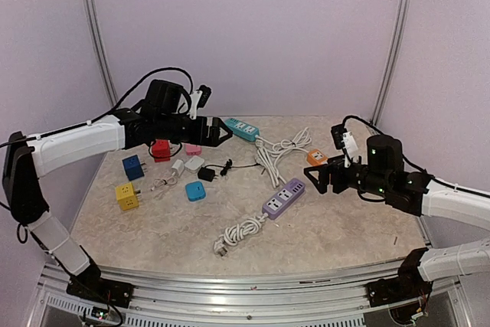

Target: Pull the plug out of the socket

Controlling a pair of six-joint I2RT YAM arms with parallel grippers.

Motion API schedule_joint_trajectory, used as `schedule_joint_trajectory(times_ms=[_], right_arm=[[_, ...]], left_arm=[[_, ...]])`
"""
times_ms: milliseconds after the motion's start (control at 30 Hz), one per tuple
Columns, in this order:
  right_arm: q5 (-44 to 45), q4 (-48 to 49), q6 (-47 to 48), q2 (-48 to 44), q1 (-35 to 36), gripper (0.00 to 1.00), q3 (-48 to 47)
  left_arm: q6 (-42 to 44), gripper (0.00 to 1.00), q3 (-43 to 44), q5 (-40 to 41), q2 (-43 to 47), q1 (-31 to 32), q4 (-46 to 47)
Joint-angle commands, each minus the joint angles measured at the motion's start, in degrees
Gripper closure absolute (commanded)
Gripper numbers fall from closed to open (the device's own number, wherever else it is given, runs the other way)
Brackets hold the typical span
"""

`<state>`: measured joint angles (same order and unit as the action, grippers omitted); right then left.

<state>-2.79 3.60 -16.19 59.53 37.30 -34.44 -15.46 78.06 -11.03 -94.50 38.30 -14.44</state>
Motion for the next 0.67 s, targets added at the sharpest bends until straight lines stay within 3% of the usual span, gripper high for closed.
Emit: schedule_joint_trajectory(times_ms=[0, 167, 333, 633], right_arm=[[-0.7, -0.9, 0.9, 0.5, -0.6, 0.0, -2.0], [-2.2, 0.6, 0.2, 2.7, -0.7, 0.0, -1.4], [-4.1, 3.9, -1.3, 6.1, -0.7, 0.0, 0.4], [-6.0, 7.5, -2.2, 11.0, -0.7, 0.0, 1.6]], left_arm=[[-5.9, 0.01, -10.1, -2.5, 10.3, -5.4, 2.0], [-9.8, 0.01, -21.1, -1.5, 21.1, -12.7, 0.5], [-13.3, 0.01, -30.6, -0.3, 30.4, -15.2, 1.6], [-16.5, 0.01, -38.3, 1.0, 33.3, -15.2, 3.9]])
